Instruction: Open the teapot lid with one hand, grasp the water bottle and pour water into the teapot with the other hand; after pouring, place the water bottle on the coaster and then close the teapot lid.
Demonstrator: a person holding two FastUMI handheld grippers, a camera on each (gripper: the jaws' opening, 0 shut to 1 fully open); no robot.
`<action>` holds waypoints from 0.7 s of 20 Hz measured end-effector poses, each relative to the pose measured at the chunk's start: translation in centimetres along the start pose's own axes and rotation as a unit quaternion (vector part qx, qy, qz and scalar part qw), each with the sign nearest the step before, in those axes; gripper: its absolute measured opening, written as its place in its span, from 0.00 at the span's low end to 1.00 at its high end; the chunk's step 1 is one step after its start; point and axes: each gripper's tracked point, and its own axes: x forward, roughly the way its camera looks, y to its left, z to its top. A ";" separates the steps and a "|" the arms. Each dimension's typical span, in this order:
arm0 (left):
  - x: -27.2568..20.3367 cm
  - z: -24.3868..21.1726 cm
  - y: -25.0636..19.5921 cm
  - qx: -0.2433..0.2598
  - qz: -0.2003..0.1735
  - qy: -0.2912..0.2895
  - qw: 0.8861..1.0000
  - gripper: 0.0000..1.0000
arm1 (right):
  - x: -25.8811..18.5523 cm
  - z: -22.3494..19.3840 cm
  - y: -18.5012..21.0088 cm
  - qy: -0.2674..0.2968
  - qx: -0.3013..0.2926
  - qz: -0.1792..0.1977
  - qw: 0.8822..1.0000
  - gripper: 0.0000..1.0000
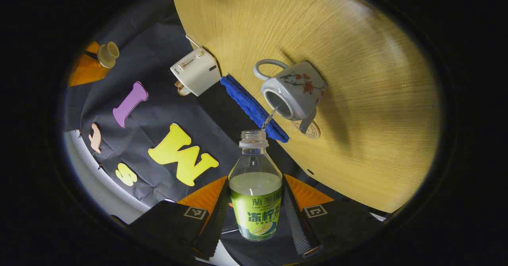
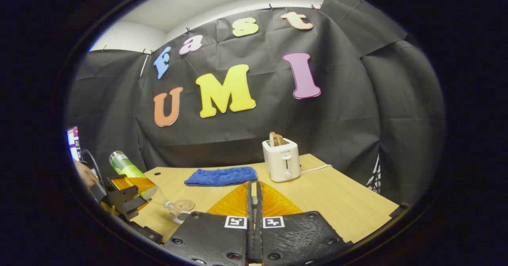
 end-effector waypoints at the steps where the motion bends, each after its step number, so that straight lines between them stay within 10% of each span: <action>1: 0.0 0.0 0.1 0.002 -0.001 0.000 1.000 0.74 | 0.0 0.1 0.0 0.001 0.001 0.001 1.000 0.00; 10: 0.1 0.3 0.3 0.003 0.002 -0.005 1.000 0.74 | 0.1 0.0 -1.0 0.002 0.011 -0.008 1.000 0.00; 14: 0.9 0.5 -0.9 -0.076 0.000 -0.029 0.997 0.73 | 0.1 0.2 -1.4 0.002 0.014 -0.010 1.000 0.00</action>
